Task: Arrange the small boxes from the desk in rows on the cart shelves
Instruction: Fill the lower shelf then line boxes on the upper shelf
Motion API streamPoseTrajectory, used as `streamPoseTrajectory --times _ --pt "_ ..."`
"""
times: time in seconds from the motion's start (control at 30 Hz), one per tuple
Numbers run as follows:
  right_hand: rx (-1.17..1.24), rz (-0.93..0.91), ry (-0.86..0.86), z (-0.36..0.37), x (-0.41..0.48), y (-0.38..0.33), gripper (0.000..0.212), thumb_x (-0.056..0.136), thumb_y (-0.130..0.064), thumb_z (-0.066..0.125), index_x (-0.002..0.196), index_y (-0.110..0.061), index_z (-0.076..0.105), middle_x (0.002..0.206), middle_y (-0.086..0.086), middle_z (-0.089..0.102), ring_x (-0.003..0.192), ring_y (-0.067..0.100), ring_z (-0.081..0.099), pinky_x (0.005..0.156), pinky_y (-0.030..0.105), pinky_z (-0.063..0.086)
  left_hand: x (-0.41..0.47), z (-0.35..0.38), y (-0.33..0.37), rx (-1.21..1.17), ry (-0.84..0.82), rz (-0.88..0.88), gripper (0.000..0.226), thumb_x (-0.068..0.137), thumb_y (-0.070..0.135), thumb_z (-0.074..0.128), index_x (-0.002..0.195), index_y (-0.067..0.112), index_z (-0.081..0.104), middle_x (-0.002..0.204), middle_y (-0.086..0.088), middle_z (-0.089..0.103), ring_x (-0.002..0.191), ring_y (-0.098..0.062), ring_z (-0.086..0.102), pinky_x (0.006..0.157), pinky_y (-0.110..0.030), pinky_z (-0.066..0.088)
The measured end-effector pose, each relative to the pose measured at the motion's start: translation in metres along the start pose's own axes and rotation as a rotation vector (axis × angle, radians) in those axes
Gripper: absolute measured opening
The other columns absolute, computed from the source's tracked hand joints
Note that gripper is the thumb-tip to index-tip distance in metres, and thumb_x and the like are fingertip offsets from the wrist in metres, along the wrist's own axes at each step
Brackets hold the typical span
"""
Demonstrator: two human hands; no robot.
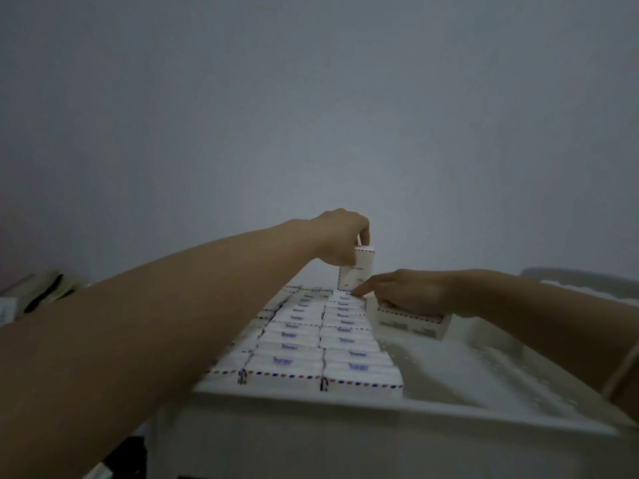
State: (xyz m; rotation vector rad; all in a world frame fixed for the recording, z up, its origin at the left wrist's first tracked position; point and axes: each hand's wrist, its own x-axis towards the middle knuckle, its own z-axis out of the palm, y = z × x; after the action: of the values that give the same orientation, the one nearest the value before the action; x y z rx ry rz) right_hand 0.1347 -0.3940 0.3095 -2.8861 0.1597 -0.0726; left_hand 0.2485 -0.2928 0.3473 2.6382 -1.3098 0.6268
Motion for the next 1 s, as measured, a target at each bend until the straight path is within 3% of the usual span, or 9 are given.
streamPoseTrajectory --times 0.07,0.17,0.37,0.47,0.57,0.67,0.73,0.9,1.0 --pt "0.004 -0.010 0.012 0.002 0.001 0.000 0.042 0.105 -0.032 0.027 0.140 -0.025 0.047 0.107 -0.003 0.057 0.078 0.007 0.055 0.065 0.015 0.041 0.003 0.003 0.001 -0.095 -0.065 -0.031 0.032 0.088 0.011 0.067 0.116 0.017 0.055 0.122 -0.004 0.058 0.104 -0.020 0.056 0.080 -0.028 0.053" --pt "-0.022 -0.008 -0.008 0.001 0.000 0.000 0.042 0.105 -0.029 0.023 0.143 -0.034 0.042 0.120 -0.001 0.049 0.086 0.007 0.052 0.069 0.017 0.040 0.006 0.007 0.001 -0.191 -0.206 -0.096 0.029 0.086 0.003 0.069 0.109 0.015 0.056 0.117 -0.007 0.059 0.092 -0.018 0.061 0.072 -0.025 0.057" --pt "0.203 0.105 0.052 -0.003 0.006 0.012 0.036 0.098 -0.048 0.040 0.117 -0.028 0.063 0.100 0.001 0.065 0.079 0.017 0.062 0.078 0.032 0.049 0.009 0.017 0.001 -0.186 -0.318 -0.135 0.026 0.083 0.000 0.070 0.101 0.015 0.059 0.113 -0.008 0.065 0.079 -0.011 0.061 0.071 -0.023 0.056" --pt "0.346 0.103 0.169 -0.011 0.003 0.019 0.039 0.099 -0.037 0.031 0.111 -0.019 0.064 0.103 0.010 0.068 0.088 0.026 0.065 0.083 0.036 0.051 0.005 0.014 -0.001 -0.166 -0.285 -0.141 0.024 0.084 0.006 0.068 0.105 0.017 0.067 0.109 -0.002 0.064 0.093 -0.015 0.061 0.080 -0.027 0.055" --pt "0.568 0.090 0.151 -0.019 -0.010 0.025 0.040 0.097 -0.024 0.028 0.117 -0.005 0.057 0.103 0.015 0.064 0.089 0.028 0.061 0.082 0.039 0.051 -0.001 0.008 0.006 -0.150 -0.117 -0.090 0.037 0.088 0.005 0.052 0.118 0.020 0.067 0.121 0.000 0.063 0.112 -0.018 0.057 0.094 -0.029 0.048" --pt "0.600 0.101 0.094 -0.025 -0.026 0.026 0.033 0.100 -0.016 0.034 0.122 -0.001 0.054 0.106 0.017 0.064 0.089 0.026 0.064 0.077 0.037 0.055 -0.008 0.004 0.016 -0.218 0.007 -0.038 0.040 0.089 0.001 0.047 0.120 0.018 0.064 0.122 0.000 0.063 0.112 -0.018 0.057 0.088 -0.025 0.045" --pt "0.606 0.078 0.075 -0.029 -0.037 0.026 0.029 0.101 -0.013 0.042 0.121 -0.001 0.058 0.111 0.017 0.067 0.092 0.024 0.068 0.079 0.037 0.058 -0.013 0.005 0.017 -0.199 -0.045 -0.030 0.037 0.089 0.002 0.049 0.118 0.017 0.066 0.120 0.000 0.065 0.109 -0.018 0.059 0.090 -0.027 0.047" --pt "0.589 0.048 0.076 -0.029 -0.078 0.020 0.021 0.098 -0.014 0.052 0.112 -0.009 0.068 0.097 0.004 0.075 0.091 0.015 0.071 0.071 0.029 0.058 -0.019 0.010 0.024 -0.076 -0.214 -0.083 0.029 0.094 0.009 0.050 0.117 0.010 0.068 0.110 -0.002 0.064 0.096 -0.018 0.056 0.083 -0.028 0.044" --pt "0.564 0.025 0.048 -0.021 -0.104 0.017 0.023 0.098 -0.016 0.052 0.115 -0.013 0.068 0.100 0.000 0.075 0.096 0.014 0.069 0.073 0.027 0.055 -0.024 0.010 0.026 -0.014 -0.339 -0.102 0.026 0.094 0.011 0.046 0.110 0.008 0.066 0.112 -0.009 0.063 0.099 -0.024 0.057 0.090 -0.034 0.048"
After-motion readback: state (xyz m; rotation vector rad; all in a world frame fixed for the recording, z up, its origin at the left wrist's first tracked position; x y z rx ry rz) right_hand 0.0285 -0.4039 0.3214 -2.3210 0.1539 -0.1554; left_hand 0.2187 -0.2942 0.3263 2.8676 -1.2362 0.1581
